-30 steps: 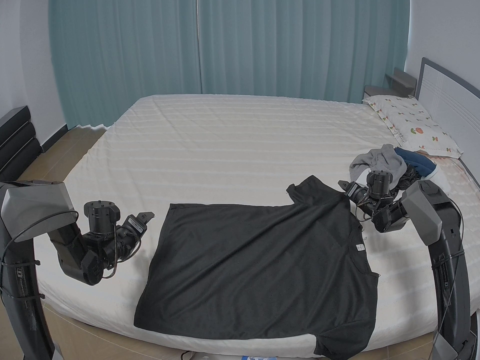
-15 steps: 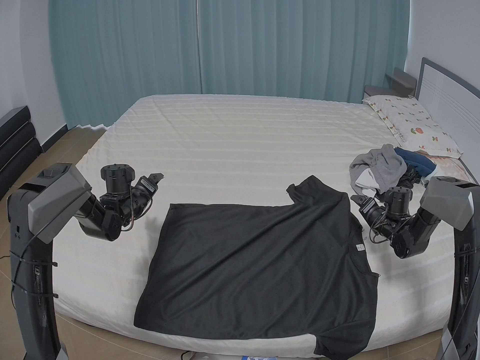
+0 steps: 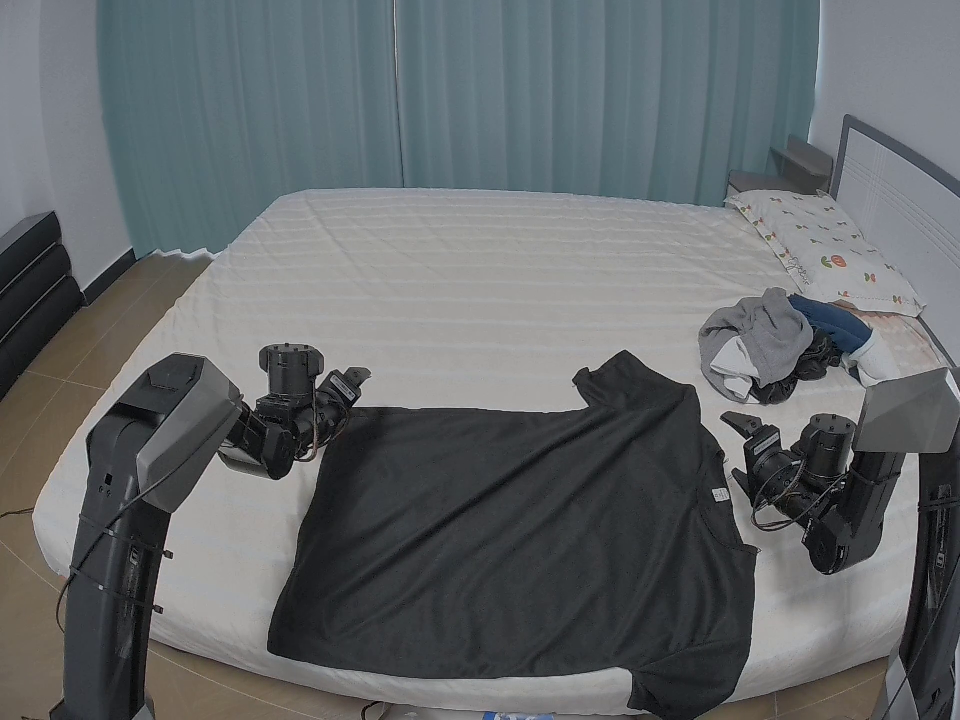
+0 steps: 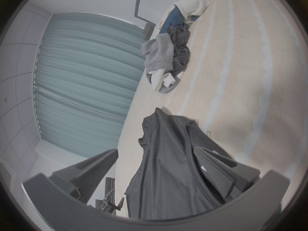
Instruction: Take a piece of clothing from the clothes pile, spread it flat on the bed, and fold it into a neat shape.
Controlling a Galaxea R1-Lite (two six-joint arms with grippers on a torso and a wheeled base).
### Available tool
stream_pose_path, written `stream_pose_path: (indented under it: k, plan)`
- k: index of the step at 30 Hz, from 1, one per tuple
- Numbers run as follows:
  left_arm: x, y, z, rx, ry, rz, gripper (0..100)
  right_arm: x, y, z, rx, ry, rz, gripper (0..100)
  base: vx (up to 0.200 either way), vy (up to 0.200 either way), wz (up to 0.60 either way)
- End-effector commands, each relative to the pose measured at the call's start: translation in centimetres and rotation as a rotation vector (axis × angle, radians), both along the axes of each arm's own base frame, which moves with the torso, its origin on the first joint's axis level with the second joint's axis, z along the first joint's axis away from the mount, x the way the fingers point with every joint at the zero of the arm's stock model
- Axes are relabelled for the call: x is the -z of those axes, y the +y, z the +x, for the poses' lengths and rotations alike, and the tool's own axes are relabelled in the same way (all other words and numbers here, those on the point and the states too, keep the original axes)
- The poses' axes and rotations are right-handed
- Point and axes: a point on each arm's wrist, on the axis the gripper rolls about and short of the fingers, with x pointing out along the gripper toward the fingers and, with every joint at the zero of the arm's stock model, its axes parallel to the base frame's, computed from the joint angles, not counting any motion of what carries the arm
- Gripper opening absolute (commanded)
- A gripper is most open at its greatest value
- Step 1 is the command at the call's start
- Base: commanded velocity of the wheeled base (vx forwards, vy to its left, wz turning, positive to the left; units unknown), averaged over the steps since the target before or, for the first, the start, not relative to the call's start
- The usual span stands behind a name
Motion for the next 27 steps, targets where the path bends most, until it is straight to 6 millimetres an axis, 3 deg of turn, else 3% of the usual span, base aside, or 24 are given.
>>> stream_pose_path:
  k: [1, 21, 22, 27]
  plan:
    - [1.8, -0.4, 0.4, 0.002, 0.012, 0.013, 100, 1.3, 0.4, -0.3, -0.01, 0.04, 0.0, 100, 0.0, 0.0, 0.0]
    - [3.3, -0.5, 0.7, -0.019, 0.009, 0.119, 100, 1.4, 0.8, -0.4, -0.02, 0.043, 0.001, 100, 0.0, 0.0, 0.0]
    - [3.4, -0.6, 0.7, -0.017, 0.009, 0.119, 0, 1.4, 0.8, -0.4, -0.02, 0.043, 0.001, 100, 0.0, 0.0, 0.0]
    - [3.5, -0.7, 0.9, -0.019, 0.004, 0.122, 0, 1.4, 0.8, -0.4, -0.02, 0.043, 0.001, 100, 0.0, 0.0, 0.0]
